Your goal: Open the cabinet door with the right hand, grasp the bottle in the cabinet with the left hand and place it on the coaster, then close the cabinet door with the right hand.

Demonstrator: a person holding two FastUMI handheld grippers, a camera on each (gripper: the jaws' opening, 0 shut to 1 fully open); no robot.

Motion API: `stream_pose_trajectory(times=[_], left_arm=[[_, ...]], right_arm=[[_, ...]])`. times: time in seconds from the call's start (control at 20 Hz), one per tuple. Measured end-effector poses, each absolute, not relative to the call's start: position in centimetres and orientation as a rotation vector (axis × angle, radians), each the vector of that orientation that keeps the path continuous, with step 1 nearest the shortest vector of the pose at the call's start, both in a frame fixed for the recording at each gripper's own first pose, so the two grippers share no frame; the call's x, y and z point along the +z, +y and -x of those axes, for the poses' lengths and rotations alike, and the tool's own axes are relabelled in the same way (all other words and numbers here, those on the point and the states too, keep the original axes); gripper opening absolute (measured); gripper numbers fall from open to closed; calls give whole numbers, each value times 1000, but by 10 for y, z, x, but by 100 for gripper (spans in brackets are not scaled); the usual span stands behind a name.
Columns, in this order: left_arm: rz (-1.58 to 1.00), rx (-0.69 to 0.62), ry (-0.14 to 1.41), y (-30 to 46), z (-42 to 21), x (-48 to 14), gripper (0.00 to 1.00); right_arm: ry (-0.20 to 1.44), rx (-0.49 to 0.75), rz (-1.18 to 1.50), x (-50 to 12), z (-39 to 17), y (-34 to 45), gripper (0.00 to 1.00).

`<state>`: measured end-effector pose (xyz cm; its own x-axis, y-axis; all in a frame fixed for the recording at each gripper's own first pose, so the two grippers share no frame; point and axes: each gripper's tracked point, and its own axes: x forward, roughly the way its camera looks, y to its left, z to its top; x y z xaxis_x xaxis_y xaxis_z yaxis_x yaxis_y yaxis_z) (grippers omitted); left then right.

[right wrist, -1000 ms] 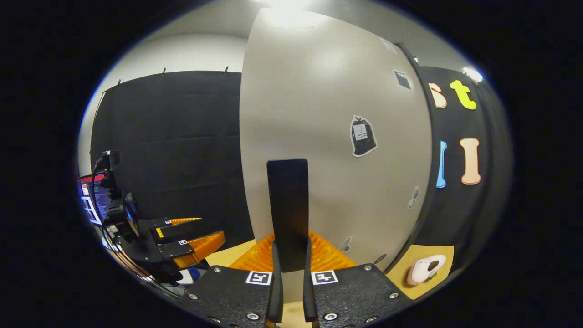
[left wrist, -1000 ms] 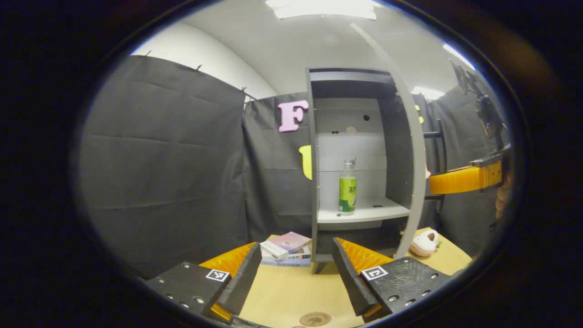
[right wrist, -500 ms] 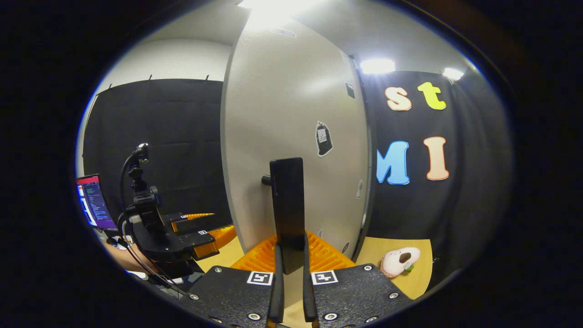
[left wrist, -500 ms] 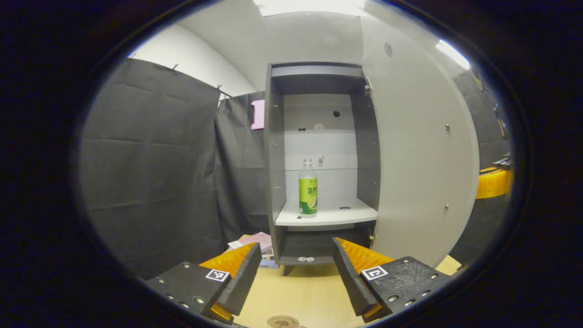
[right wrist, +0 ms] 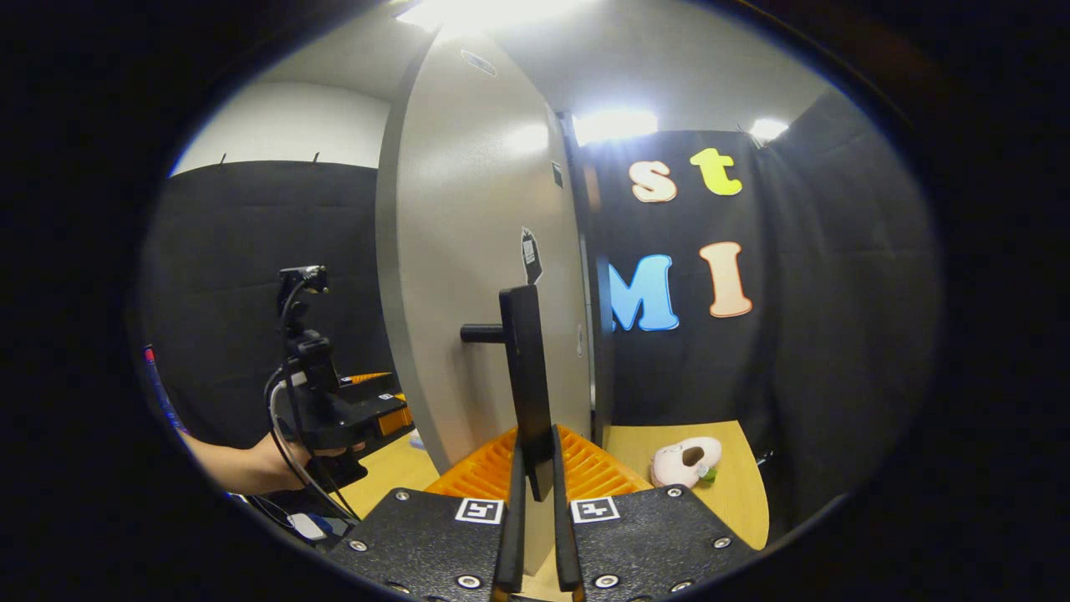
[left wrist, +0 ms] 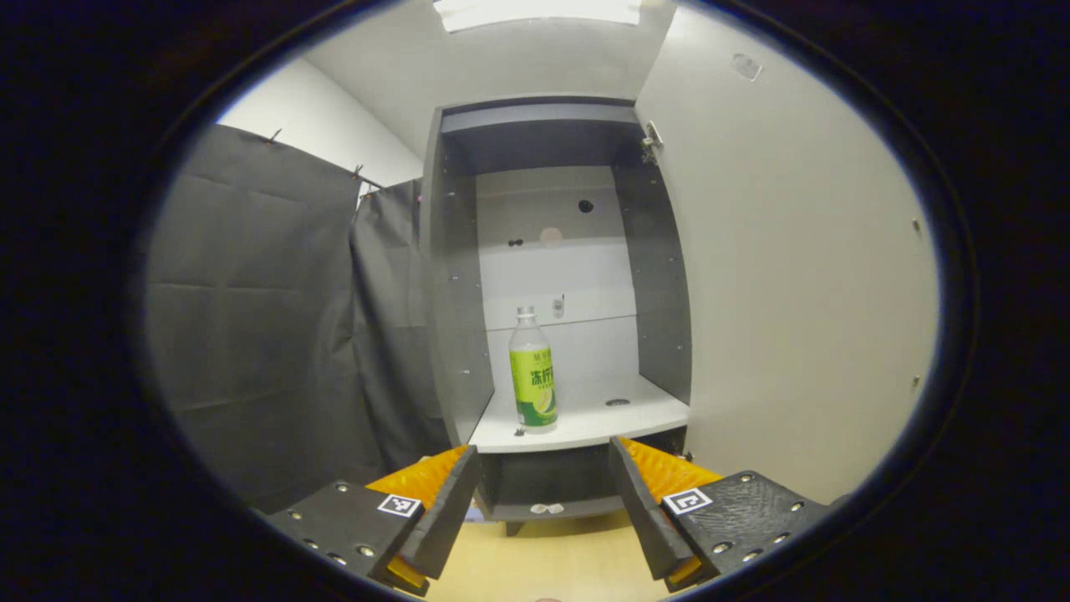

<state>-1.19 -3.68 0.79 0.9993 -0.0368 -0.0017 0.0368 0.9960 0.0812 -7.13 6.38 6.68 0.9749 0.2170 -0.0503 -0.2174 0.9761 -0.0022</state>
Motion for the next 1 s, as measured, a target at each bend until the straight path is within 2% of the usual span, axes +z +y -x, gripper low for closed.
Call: stream_pose_trajectory(times=[0.05,0.1,0.15,0.4,0.55,0.65,0.7,0.75,0.8,0.9,1.0], left_arm=[[-81,-47,-4,-35,-7,7,95],[-78,-55,-12,-34,-26,8,82],[-77,-61,-19,-32,-43,7,89],[-36,-111,-3,-34,-125,-17,89],[-13,-91,-8,-21,-164,-31,89],[-26,-94,-21,-17,-183,-31,89],[-30,-102,-29,-17,-192,-29,89],[-38,-106,-34,-16,-200,-29,89],[-44,-113,-39,-16,-207,-28,89],[-46,-131,-51,-20,-219,-25,89],[-49,-145,-65,-24,-228,-21,88]], right_arm=[[53,183,1,66,72,60,16],[52,146,-5,66,74,58,15],[51,116,-7,67,76,56,15],[42,26,-24,68,77,50,15],[28,-50,-30,62,87,44,13],[35,-89,-61,54,101,40,27],[21,-109,-78,53,109,41,48],[1,-149,-92,54,119,35,55],[-13,-190,-104,52,127,29,72],[-23,-272,-117,48,142,17,80],[-27,-345,-133,45,157,6,77]])
